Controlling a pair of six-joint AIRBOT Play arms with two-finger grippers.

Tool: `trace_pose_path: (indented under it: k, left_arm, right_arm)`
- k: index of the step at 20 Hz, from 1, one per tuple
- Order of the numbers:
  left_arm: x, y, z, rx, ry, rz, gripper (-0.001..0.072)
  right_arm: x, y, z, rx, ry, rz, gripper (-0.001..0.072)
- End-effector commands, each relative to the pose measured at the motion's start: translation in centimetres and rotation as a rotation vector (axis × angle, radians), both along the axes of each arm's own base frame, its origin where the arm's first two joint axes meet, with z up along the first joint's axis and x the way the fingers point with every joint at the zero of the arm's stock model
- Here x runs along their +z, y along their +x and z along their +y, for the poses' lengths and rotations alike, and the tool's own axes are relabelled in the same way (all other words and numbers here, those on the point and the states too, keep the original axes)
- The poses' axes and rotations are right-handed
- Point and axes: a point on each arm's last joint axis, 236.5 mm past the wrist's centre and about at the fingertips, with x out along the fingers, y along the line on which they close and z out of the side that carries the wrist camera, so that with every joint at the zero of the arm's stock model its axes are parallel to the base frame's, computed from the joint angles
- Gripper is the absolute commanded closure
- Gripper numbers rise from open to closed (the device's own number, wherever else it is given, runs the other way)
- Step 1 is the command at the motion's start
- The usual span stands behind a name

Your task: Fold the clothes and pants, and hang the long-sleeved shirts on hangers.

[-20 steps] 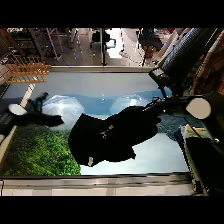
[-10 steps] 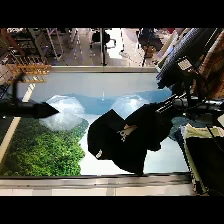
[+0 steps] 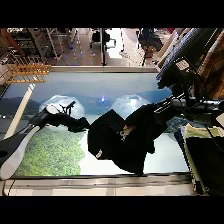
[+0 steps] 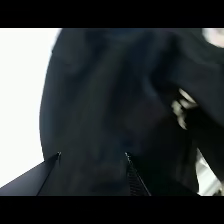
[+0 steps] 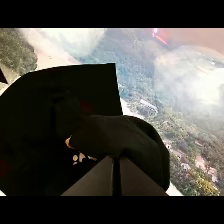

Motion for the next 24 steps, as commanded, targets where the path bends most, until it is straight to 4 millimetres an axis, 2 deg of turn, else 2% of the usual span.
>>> trace_pose_path:
  k: [1,3,8,11,13,14,15,17,18,19,21,23,24]
  left_arm:
    - [-3.2,2.1,-0.9,0.053,0.006,0.067,0.0293]
    - [-3.6,2.8,-1.2,0.057,0.011,0.076,0.0297]
    - [-4.7,2.7,1.6,0.035,0.14,0.089,0.0297]
    - [-4.5,1.4,0.3,-0.011,0.121,0.118,0.0314]
    - [-4.4,-0.3,-1.3,-0.118,0.119,0.111,0.0516]
    - [-4.4,-0.8,-2.2,-0.148,0.12,0.104,0.058]
    - [-4.4,-1.2,-3.0,-0.179,0.121,0.093,0.0603]
    - [-4.2,-1.9,-3.8,-0.242,0.117,0.068,0.0702]
    - [-3.7,-2.4,-3.9,-0.261,0.105,0.078,0.0702]
    - [-2.6,-2.8,-3.8,-0.294,0.076,0.071,0.0703]
    - [1.1,-2.9,-2.7,-0.315,0.036,0.023,0.0704]
    - [7.0,-2.0,-0.2,-0.294,0.03,-0.105,0.0705]
    - [10.7,-1.6,1.4,-0.267,0.034,-0.194,0.0705]
  right_arm:
    - [0.2,0.1,0.1,0.003,0.004,-0.01,0.0696]
    - [0.4,0.3,0.2,0.002,0.009,-0.02,0.0696]
    - [0.5,0.3,0.3,0.004,0.015,-0.022,0.0696]
    - [1.1,0.9,0.5,-0.001,0.029,-0.056,0.0695]
    - [1.6,1.3,0.5,-0.004,0.039,-0.081,0.0695]
    - [1.7,1.3,0.5,-0.005,0.041,-0.085,0.0695]
    - [1.6,1.3,0.5,-0.004,0.039,-0.081,0.0695]
    - [1.4,1.1,0.5,-0.003,0.034,-0.072,0.0695]
    - [1.3,1.0,0.4,-0.003,0.029,-0.064,0.0695]
    - [1.0,0.9,0.2,-0.004,0.019,-0.054,0.0695]
    - [0.5,0.7,-0.6,-0.016,-0.021,-0.038,0.0696]
    - [0.4,0.4,-1.9,-0.039,-0.072,-0.04,0.0696]
    - [0.7,0.2,-2.6,-0.052,-0.09,-0.054,0.0696]
